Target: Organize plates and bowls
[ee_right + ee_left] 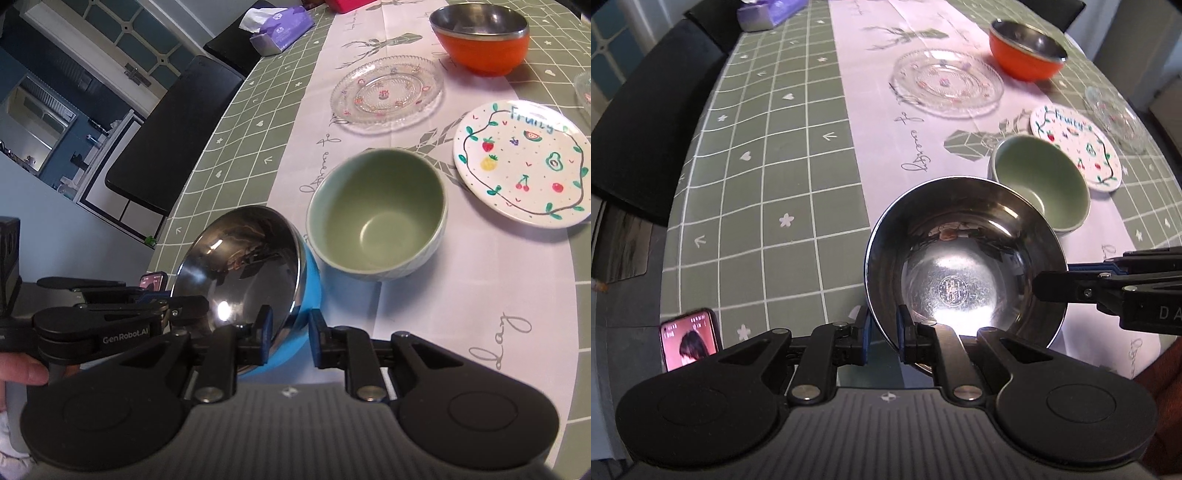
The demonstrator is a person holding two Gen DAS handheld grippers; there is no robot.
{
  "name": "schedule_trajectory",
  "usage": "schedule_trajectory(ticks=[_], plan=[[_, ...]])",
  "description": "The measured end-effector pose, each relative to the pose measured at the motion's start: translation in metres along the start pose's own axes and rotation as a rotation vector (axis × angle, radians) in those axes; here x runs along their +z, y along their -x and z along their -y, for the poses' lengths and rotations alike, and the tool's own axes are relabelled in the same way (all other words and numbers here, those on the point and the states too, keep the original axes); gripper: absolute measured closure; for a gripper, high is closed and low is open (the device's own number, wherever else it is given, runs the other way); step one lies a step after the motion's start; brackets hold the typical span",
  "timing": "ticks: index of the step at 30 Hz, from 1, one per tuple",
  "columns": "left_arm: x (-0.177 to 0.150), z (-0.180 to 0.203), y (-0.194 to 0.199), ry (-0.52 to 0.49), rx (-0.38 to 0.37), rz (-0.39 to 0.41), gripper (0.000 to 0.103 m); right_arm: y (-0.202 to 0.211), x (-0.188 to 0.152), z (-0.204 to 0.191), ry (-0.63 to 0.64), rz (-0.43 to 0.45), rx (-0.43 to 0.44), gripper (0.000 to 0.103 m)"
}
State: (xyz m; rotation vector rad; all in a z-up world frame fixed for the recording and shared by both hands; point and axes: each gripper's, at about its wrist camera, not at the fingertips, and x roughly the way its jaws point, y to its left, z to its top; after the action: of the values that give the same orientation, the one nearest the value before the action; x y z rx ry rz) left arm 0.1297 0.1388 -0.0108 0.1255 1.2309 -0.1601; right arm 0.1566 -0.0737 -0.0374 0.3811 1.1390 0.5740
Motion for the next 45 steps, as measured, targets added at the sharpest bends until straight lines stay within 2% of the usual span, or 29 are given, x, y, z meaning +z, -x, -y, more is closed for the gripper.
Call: schedule_trajectory(ticks=[8, 11, 15, 18, 21, 25, 30, 34, 38, 42, 45], plan=[[0.008, -0.004, -0.003, -0.019, -0.030, -0.050, 0.088, -0.001, 0.003, 0.003, -0.016, -0.007, 0.022, 0.080], [0.009, -0.006, -0.004, -0.010, -0.046, -0.057, 0.076, -0.001, 0.004, 0.003, -0.006, -0.006, 0.028, 0.076], [0.012, -0.009, 0.003, -0.013, -0.039, -0.040, 0.063, 0.005, 0.003, 0.002, 0.016, 0.020, 0.001, 0.058], [0.016, -0.010, 0.017, -0.025, -0.014, 0.005, 0.060, 0.017, 0.002, 0.000, 0.047, 0.047, -0.004, 0.051], [0.024, -0.007, 0.037, -0.053, -0.003, 0.082, 0.060, 0.033, 0.004, -0.003, 0.073, 0.079, 0.014, 0.050], [0.042, 0.006, 0.067, -0.089, -0.037, 0.205, 0.060, 0.062, 0.014, -0.003, 0.101, 0.163, 0.012, 0.046], [0.069, 0.035, 0.093, -0.109, -0.115, 0.323, 0.059, 0.100, 0.034, 0.009, 0.115, 0.289, -0.047, 0.043], [0.094, 0.064, 0.097, -0.109, -0.181, 0.365, 0.059, 0.123, 0.055, 0.029, 0.098, 0.374, -0.120, 0.043], [0.121, 0.094, 0.087, -0.107, -0.199, 0.386, 0.059, 0.132, 0.079, 0.053, 0.061, 0.435, -0.215, 0.043], [0.153, 0.117, 0.068, -0.060, -0.212, 0.377, 0.059, 0.127, 0.107, 0.083, 0.004, 0.446, -0.287, 0.044], [0.179, 0.127, 0.048, 0.011, -0.211, 0.370, 0.059, 0.119, 0.129, 0.110, -0.080, 0.432, -0.274, 0.045]])
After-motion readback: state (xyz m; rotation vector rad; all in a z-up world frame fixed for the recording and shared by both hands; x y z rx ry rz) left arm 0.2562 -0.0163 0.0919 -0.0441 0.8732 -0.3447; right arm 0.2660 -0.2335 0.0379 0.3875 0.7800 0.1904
